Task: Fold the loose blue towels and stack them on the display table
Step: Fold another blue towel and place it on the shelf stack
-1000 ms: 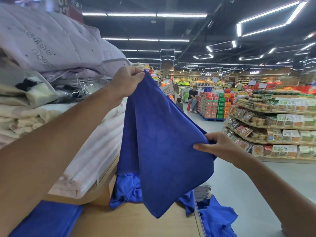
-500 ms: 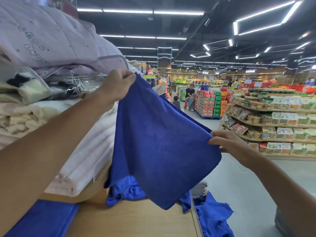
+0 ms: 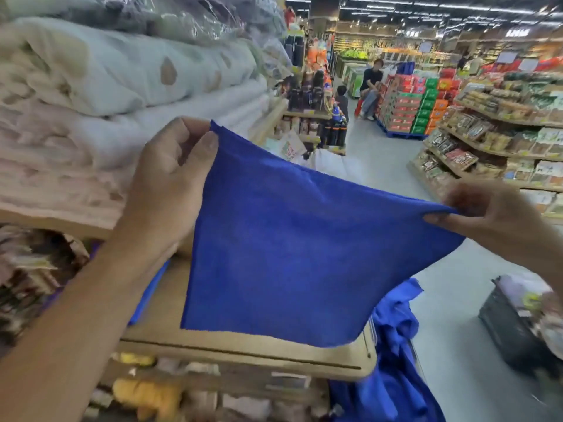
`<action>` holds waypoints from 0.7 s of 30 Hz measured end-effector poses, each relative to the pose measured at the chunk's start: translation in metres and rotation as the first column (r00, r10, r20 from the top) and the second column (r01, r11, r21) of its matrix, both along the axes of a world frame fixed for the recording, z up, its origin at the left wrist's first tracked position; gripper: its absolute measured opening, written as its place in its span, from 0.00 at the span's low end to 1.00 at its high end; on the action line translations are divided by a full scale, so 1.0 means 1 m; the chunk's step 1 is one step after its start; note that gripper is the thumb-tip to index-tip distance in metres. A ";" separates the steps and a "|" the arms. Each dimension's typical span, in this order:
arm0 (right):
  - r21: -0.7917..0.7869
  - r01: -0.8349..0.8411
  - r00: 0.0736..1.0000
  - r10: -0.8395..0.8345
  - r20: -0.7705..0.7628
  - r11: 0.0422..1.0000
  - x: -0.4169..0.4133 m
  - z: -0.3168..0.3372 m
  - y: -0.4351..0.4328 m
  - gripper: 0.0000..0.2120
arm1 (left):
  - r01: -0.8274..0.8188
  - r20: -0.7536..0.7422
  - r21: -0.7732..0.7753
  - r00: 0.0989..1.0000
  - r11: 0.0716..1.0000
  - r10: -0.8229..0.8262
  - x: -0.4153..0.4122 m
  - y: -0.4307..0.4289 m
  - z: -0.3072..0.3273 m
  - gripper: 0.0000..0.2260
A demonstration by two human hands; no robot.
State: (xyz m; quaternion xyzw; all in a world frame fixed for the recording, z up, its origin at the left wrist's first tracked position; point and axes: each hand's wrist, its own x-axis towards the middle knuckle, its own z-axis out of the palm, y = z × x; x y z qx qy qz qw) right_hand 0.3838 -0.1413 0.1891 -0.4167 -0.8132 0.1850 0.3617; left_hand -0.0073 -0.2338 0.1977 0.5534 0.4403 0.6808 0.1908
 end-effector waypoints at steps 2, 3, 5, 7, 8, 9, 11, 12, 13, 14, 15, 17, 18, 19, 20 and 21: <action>-0.040 -0.041 0.998 0.039 -0.040 0.998 -0.001 -0.009 -0.009 0.08 | 0.010 0.059 0.010 0.998 1.000 -0.011 -0.008 -0.014 -0.017 0.06; -0.079 -0.059 0.996 0.054 -0.066 0.995 -0.003 -0.018 -0.012 0.08 | 0.018 0.081 0.013 0.997 1.000 -0.019 -0.012 -0.019 -0.025 0.05; -0.183 -0.070 0.998 0.070 -0.004 0.981 -0.013 -0.052 -0.013 0.10 | 0.042 0.093 -0.006 0.995 0.999 -0.041 -0.014 -0.025 -0.043 0.06; -0.311 -0.074 0.984 0.121 0.132 0.948 -0.030 -0.099 -0.020 0.14 | 0.064 0.052 -0.070 0.997 0.995 -0.060 -0.012 -0.026 -0.064 0.06; -0.365 -0.079 0.973 0.152 0.176 0.928 -0.040 -0.123 -0.024 0.17 | 0.072 0.029 -0.113 0.997 0.991 -0.070 -0.011 -0.026 -0.074 0.06; -0.404 -0.075 0.962 0.173 0.211 0.912 -0.049 -0.145 -0.029 0.19 | 0.074 0.005 -0.156 0.997 0.985 -0.075 -0.012 -0.025 -0.084 0.05; -0.465 -0.058 0.946 0.198 0.258 0.883 -0.063 -0.181 -0.036 0.19 | 0.067 -0.075 -0.219 0.994 0.973 -0.085 -0.014 -0.025 -0.099 0.06; -0.502 -0.051 0.942 0.208 0.261 0.863 -0.068 -0.197 -0.038 0.17 | 0.066 -0.122 -0.241 0.988 0.968 -0.098 -0.015 -0.026 -0.105 0.06; -0.539 -0.051 0.942 0.219 0.253 0.841 -0.073 -0.211 -0.041 0.16 | 0.071 -0.163 -0.262 0.980 0.963 -0.116 -0.017 -0.028 -0.110 0.06; -0.569 -0.050 0.941 0.229 0.248 0.821 -0.077 -0.224 -0.043 0.14 | 0.079 -0.196 -0.280 0.971 0.957 -0.137 -0.018 -0.031 -0.115 0.05; -0.588 -0.048 0.936 0.242 0.255 0.807 -0.082 -0.236 -0.046 0.12 | 0.087 -0.225 -0.298 0.961 0.950 -0.159 -0.020 -0.035 -0.119 0.05; -0.594 -0.042 0.920 0.264 0.291 0.804 -0.088 -0.256 -0.050 0.08 | 0.100 -0.272 -0.329 0.942 0.939 -0.195 -0.024 -0.042 -0.128 0.06; -0.579 -0.040 0.912 0.266 0.312 0.814 -0.091 -0.265 -0.052 0.08 | 0.112 -0.274 -0.348 0.937 0.931 -0.215 -0.027 -0.045 -0.133 0.05; -0.554 -0.036 0.904 0.263 0.337 0.832 -0.093 -0.273 -0.053 0.08 | 0.133 -0.252 -0.371 0.938 0.919 -0.238 -0.030 -0.049 -0.137 0.04; -0.523 -0.027 0.895 0.254 0.367 0.852 -0.095 -0.279 -0.054 0.08 | 0.151 -0.224 -0.397 0.940 0.905 -0.256 -0.033 -0.051 -0.141 0.04; -0.492 -0.013 0.891 0.234 0.389 0.870 -0.098 -0.283 -0.056 0.07 | 0.157 -0.209 -0.414 0.942 0.897 -0.262 -0.036 -0.054 -0.145 0.04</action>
